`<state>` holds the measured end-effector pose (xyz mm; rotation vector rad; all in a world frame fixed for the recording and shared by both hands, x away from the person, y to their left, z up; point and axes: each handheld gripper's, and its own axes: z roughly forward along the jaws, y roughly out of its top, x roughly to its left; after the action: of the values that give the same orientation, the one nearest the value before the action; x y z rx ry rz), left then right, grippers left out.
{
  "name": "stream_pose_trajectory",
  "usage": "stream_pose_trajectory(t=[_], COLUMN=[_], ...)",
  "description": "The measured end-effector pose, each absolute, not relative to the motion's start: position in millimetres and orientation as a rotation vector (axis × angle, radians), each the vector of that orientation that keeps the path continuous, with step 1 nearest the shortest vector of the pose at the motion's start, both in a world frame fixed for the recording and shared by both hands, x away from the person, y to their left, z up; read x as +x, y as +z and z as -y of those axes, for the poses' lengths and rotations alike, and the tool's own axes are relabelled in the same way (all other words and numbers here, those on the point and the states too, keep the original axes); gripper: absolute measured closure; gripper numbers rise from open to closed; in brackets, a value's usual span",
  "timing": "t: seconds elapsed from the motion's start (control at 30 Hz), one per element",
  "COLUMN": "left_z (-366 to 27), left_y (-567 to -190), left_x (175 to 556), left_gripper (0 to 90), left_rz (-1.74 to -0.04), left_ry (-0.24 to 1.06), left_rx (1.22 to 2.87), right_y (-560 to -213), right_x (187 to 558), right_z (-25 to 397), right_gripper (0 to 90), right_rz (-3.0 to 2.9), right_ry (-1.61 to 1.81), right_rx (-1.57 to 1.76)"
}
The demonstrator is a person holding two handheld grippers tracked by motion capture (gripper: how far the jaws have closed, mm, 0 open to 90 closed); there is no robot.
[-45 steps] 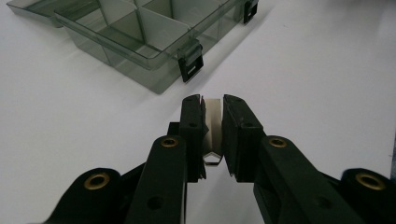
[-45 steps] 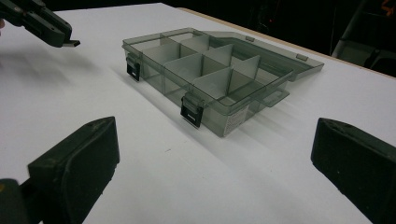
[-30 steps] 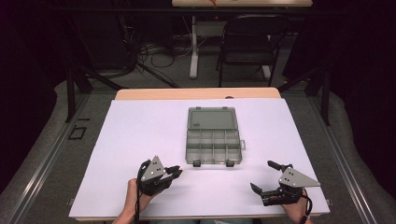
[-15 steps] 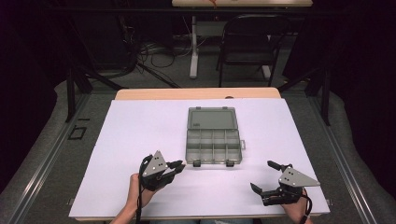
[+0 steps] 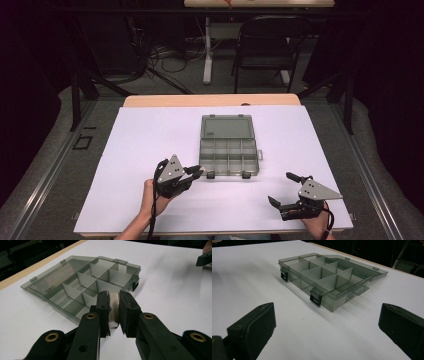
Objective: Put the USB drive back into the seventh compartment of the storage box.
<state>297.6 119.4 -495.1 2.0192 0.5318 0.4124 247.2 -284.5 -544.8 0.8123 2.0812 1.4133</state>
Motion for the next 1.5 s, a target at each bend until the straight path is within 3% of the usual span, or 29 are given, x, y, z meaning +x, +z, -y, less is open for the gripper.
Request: stream_pose_trajectory(t=[1.5], left_z=[-76], left_y=[-474], left_x=[341], left_gripper=[78.5], left_rz=[-0.544], left_ry=[0.387], left_rx=[1.973], right_y=[-545], right_x=[247], right_z=[285], right_gripper=[0.6], right_rz=[-2.083], right_ry=[1.417], right_rx=[0.812])
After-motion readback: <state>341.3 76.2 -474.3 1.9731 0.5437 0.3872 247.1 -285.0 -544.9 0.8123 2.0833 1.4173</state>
